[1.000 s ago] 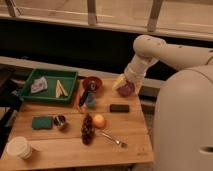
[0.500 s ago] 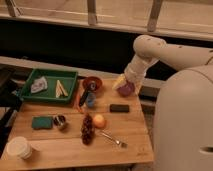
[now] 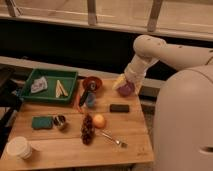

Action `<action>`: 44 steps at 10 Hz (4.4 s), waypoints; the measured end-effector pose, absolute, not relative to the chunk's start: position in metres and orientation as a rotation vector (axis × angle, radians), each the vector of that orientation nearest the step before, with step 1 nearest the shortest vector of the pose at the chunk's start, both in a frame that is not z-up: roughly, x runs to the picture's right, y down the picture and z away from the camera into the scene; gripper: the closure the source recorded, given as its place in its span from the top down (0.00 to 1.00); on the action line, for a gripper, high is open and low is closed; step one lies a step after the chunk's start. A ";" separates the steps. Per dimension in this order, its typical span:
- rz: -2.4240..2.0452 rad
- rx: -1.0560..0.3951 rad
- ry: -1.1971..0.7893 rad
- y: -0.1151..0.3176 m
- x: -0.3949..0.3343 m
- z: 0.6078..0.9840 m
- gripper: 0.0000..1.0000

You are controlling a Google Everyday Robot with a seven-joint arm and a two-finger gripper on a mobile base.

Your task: Wipe purple bowl with brush

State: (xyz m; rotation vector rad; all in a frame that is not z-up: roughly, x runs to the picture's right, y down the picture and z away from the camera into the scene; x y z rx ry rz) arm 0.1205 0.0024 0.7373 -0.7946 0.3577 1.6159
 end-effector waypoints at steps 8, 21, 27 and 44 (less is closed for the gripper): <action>1.615 -0.791 0.359 0.002 0.121 0.737 0.76; 1.527 -0.624 -0.003 -0.059 -0.076 0.759 0.76; 1.544 -0.633 0.065 -0.042 -0.086 0.791 0.76; 1.621 -0.701 0.175 0.000 -0.105 0.906 0.76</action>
